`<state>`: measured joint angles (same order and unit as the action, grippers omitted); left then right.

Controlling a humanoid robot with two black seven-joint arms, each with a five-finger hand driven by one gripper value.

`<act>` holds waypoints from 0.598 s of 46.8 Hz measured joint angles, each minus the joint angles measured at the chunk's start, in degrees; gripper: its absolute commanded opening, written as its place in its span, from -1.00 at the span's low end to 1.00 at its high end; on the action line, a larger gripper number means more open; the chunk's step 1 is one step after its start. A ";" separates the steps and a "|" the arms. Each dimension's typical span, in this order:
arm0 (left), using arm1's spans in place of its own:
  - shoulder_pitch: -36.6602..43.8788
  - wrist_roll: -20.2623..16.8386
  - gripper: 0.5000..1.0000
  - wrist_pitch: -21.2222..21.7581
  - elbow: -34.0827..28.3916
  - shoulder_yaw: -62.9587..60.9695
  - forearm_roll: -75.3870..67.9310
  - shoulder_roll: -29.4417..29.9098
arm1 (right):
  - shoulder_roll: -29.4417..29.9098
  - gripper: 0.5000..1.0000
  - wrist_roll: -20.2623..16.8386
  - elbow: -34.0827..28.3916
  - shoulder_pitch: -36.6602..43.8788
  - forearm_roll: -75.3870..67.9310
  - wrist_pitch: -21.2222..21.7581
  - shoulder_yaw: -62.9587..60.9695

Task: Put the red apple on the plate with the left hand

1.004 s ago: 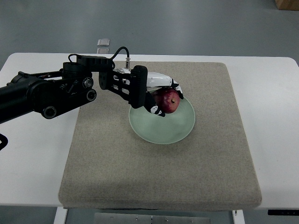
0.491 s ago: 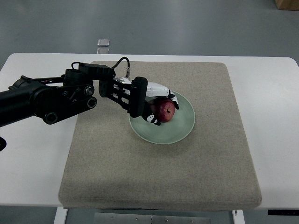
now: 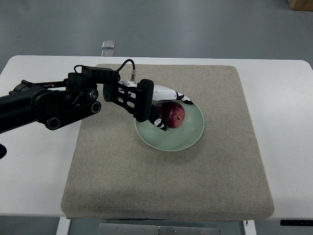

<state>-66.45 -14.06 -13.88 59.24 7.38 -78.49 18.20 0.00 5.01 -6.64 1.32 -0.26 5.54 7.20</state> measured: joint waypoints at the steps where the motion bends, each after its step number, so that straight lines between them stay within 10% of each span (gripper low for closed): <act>1: 0.00 0.00 0.86 0.00 -0.20 0.00 0.00 0.00 | 0.00 0.86 0.00 0.00 0.00 0.00 0.00 0.00; 28: -0.31 -0.16 0.96 1.71 -12.68 3.50 0.50 1.22 | 0.00 0.86 0.00 0.00 0.00 0.00 0.00 0.00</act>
<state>-66.76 -14.22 -12.17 46.56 10.88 -77.99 19.42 0.00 5.01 -6.64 1.32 -0.26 5.54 7.20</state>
